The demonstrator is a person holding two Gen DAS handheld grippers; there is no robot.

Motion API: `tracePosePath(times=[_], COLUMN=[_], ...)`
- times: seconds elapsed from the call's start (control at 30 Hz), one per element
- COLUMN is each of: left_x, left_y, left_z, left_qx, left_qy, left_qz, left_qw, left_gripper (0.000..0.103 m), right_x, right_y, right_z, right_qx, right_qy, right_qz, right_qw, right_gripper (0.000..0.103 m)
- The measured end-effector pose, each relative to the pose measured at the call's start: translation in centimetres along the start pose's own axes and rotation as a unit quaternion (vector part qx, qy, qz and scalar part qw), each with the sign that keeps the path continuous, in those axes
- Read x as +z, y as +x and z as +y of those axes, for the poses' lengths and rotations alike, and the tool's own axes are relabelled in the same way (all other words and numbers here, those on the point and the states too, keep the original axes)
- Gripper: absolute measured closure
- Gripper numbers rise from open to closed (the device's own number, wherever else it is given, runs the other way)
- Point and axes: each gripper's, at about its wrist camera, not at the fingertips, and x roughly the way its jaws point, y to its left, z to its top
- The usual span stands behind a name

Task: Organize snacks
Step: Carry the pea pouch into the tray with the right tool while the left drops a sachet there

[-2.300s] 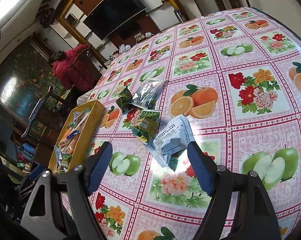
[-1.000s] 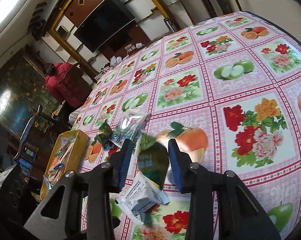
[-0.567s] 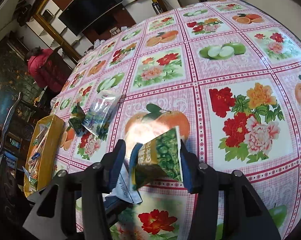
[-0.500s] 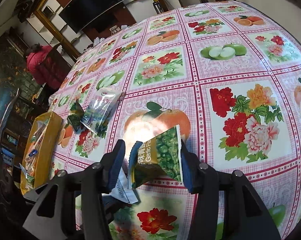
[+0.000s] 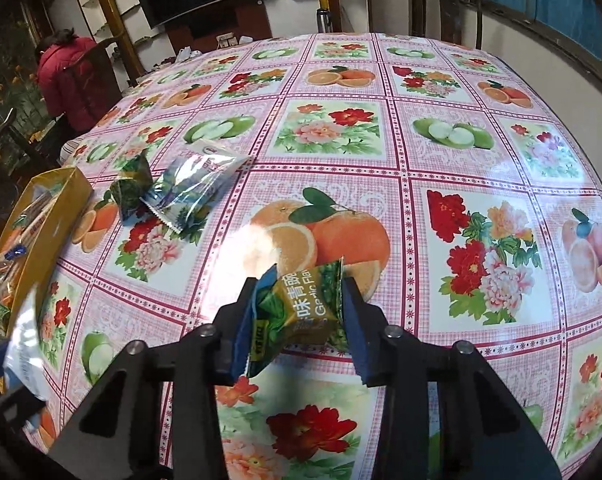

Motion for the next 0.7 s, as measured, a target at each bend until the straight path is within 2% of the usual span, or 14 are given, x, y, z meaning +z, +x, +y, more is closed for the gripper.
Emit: tracePosePath(times=[0.17,0.33,0.53,0.7], left_x=[-1.3,-2.6,-4.0,-5.0], left_y=[-4.9,-7.0,-7.1,-7.0], left_z=[4.9,10.5,15.5,17.5], left_qx=[0.042,0.091,0.112,0.119], left_qy=[-0.039,-0.078,-0.147,-0.178], left_qz=[-0.040,-0.051,-0.055,-0.046], left_qw=[0.9975,0.9914,0.9812,0.9757], left_gripper=[0.061,0.062,0.063,0.061], right_x=[-0.2,-1.2,-1.3,-1.3], right_y=[-0.5,-3.3,-5.9,-5.0], right_z=[0.1,2.4,11.4,19.7], right_qx=[0.068,0.130,0.194,0.240], right_qy=[0.029,0.045,-0.032,-0.088], right_qz=[-0.019,-0.037,-0.025,0.009], right_qw=[0.997,0.990,0.980,0.967], right_gripper=[0.062,0.062,0.061,0.061])
